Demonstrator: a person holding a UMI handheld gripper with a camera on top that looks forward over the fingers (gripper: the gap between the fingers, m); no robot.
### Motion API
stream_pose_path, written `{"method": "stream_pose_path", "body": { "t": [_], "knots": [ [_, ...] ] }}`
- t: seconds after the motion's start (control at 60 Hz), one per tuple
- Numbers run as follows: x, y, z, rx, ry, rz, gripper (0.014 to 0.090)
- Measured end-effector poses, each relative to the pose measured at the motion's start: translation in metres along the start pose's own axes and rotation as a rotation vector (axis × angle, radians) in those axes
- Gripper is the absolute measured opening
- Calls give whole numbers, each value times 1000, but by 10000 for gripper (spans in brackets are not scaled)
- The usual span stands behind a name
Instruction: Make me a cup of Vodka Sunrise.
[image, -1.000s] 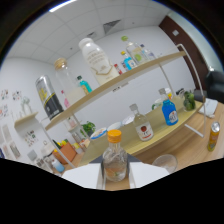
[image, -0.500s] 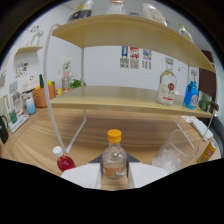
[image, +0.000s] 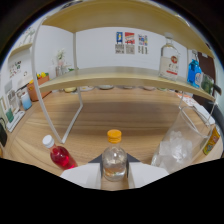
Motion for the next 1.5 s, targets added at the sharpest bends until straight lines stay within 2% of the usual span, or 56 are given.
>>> {"method": "stream_pose_path", "body": {
  "t": [0.267,0.35,0.433,0.467,0.483,0.5,0.567,0.633,0.883,1.033,1.1,1.25,1.267,1.283,1.5],
  "knots": [
    [-1,2,-2,-5,-5,-11,376],
    [0,4,-7,-3,-8,-21,455],
    [-2,4,-17,-3,-29,-37,497],
    [-3,3,-23,2,-38,-45,582],
    [-2,2,-27,6,-40,-48,669],
    [-2,1,-32,10,-42,-50,669],
    [-5,-5,-53,30,-62,-50,783],
    [-4,-13,-76,55,-74,-48,866],
    [32,-16,-157,106,-76,-39,862],
    [80,-7,-185,99,-39,-32,864],
    [103,-18,-194,119,-14,-24,866],
    [148,-83,-211,204,39,7,868],
    [152,-92,-212,217,41,10,822],
    [155,-102,-213,230,44,12,866],
    [175,-233,-206,383,54,17,862]
  ]
}}
